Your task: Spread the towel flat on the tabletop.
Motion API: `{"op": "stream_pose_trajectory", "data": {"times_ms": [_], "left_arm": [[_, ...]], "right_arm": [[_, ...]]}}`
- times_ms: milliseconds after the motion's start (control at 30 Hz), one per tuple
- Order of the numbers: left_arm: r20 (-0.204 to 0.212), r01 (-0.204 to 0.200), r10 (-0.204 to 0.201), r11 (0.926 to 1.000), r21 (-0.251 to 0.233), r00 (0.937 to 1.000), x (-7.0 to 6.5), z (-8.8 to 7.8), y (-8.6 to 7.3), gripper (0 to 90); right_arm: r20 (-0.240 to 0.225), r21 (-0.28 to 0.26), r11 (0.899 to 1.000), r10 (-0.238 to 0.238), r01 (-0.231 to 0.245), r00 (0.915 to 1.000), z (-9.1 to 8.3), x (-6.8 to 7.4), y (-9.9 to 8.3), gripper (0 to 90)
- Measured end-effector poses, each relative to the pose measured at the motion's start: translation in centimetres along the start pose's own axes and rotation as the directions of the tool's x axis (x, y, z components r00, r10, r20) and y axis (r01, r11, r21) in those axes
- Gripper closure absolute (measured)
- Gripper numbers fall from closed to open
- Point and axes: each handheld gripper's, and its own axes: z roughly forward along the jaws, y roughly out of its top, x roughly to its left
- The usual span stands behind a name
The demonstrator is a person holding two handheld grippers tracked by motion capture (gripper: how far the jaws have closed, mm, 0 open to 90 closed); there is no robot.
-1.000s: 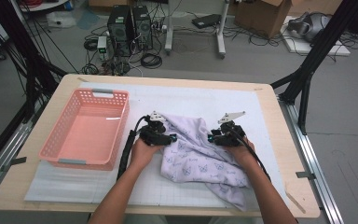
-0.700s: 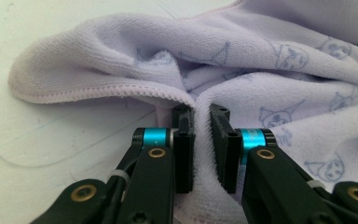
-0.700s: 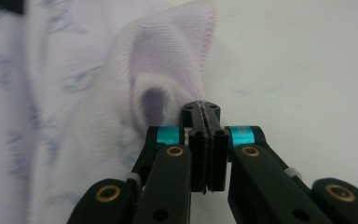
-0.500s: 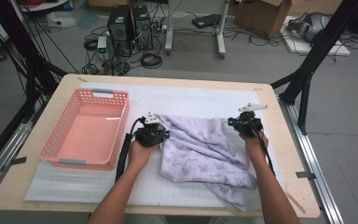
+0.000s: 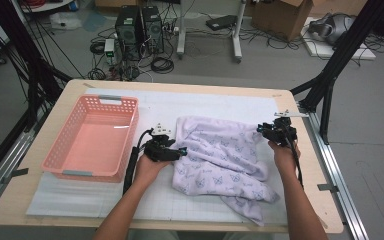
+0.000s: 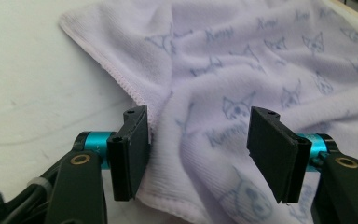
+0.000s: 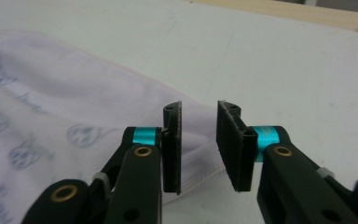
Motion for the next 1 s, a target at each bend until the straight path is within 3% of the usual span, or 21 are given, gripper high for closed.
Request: {"op": "stream_pose_trajectory", "data": {"times_ms": [67, 100, 133, 167, 233, 267, 300, 333, 367, 400, 533, 633, 733, 767, 800, 833, 867, 967, 1000], "left_arm": [[-0.011, -0.015, 0.015, 0.9999, 0.005, 0.9998, -0.3, 0.2, -0.1, 39.3], [-0.018, -0.042, 0.043, 0.999, 0.014, 0.9989, -0.5, 0.3, -0.1, 42.1], [-0.018, -0.042, 0.043, 0.999, 0.014, 0.9989, -0.5, 0.3, -0.1, 48.8], [-0.065, -0.098, 0.099, 0.9948, 0.029, 0.9929, -0.8, 0.3, -0.1, 58.5], [-0.075, -0.088, 0.089, 0.996, 0.019, 0.9932, -0.2, 0.1, 0.0, 79.2], [-0.097, -0.061, 0.061, 0.9982, 0.003, 0.9934, 0.2, -0.1, 0.1, 81.1], [-0.097, -0.061, 0.061, 0.9982, 0.003, 0.9934, 0.2, -0.1, 0.1, 81.7], [-0.161, -0.029, 0.02, 0.9979, -0.057, 0.9868, 0.9, -0.7, 0.5, 82.2], [-0.161, -0.029, 0.02, 0.9979, -0.057, 0.9868, 0.9, -0.7, 0.5, 82.3], [-0.189, -0.007, -0.013, 0.9945, -0.104, 0.9818, 1.7, -1.2, 0.9, 82.3], [-0.213, -0.014, -0.015, 0.9909, -0.134, 0.9769, 2.2, -1.3, 1.1, 81.9], [-0.207, -0.012, -0.013, 0.9929, -0.118, 0.9784, 2.4, -1.1, 1.0, 81.7], [-0.209, -0.01, -0.019, 0.9906, -0.136, 0.9778, 2.5, -1.1, 1.0, 82.0], [-0.211, -0.009, -0.022, 0.9893, -0.145, 0.9773, 2.5, -1.2, 1.1, 82.2], [-0.211, -0.009, -0.022, 0.9893, -0.145, 0.9773, 2.5, -1.2, 1.1, 82.3], [-0.214, 0.003, -0.042, 0.9841, -0.178, 0.9759, 2.6, -1.2, 1.2, 82.6], [-0.219, 0.01, -0.051, 0.9828, -0.185, 0.9744, 2.8, -1.0, 1.1, 82.8], [-0.228, 0.024, -0.067, 0.9819, -0.188, 0.9713, 3.1, -0.7, 1.0, 82.9], [-0.216, 0.039, -0.08, 0.9817, -0.186, 0.9732, 3.4, -0.4, 0.9, 82.8]], "right_arm": [[-0.019, 0.0, 1.0, -0.028, 0.028, 0.9994, -0.7, 0.4, -0.1, 69.1], [-0.017, -0.001, 0.999, -0.045, 0.045, 0.9988, -1.1, 0.6, -0.3, 69.1], [-0.022, 0.0, 0.998, -0.057, 0.057, 0.9981, -1.4, 0.7, -0.5, 68.9], [-0.036, 0.001, 0.998, -0.059, 0.059, 0.9976, -1.6, 0.8, -0.8, 68.3], [-0.051, 0.017, 0.997, -0.069, 0.07, 0.9963, -1.8, 0.9, -1.5, 67.9], [-0.072, 0.021, 0.997, -0.066, 0.068, 0.9952, -1.9, 0.9, -1.8, 67.0], [-0.094, 0.026, 0.998, -0.059, 0.061, 0.9938, -2.0, 0.9, -2.2, 66.1], [-0.105, 0.032, 0.998, -0.053, 0.057, 0.993, -2.0, 0.9, -2.5, 65.6], [-0.124, 0.035, 0.998, -0.045, 0.05, 0.9912, -2.0, 0.9, -2.9, 65.6], [-0.138, 0.041, 0.999, -0.029, 0.035, 0.99, -2.1, 0.9, -3.2, 65.0], [-0.161, 0.05, 0.998, -0.022, 0.03, 0.9867, -2.0, 1.1, -4.1, 63.4], [-0.248, 0.078, 0.996, -0.014, 0.034, 0.9687, -1.4, 2.3, -4.4, 55.8], [-0.268, 0.117, 0.987, -0.075, 0.109, 0.9604, -0.3, 4.1, -4.5, 51.1], [-0.257, 0.124, 0.98, -0.117, 0.153, 0.9593, 0.1, 4.7, -4.5, 51.4], [-0.224, 0.121, 0.973, -0.165, 0.195, 0.9605, 0.1, 5.3, -4.4, 55.6], [-0.222, 0.117, 0.969, -0.188, 0.218, 0.9566, 0.2, 5.4, -4.2, 65.3], [-0.234, 0.115, 0.969, -0.187, 0.218, 0.9539, 0.3, 5.4, -4.0, 81.7], [-0.227, 0.11, 0.965, -0.208, 0.237, 0.9515, 0.7, 5.3, -3.7, 83.5], [-0.184, 0.087, 0.974, -0.191, 0.209, 0.9642, 1.1, 4.9, -3.2, 84.0]]}}
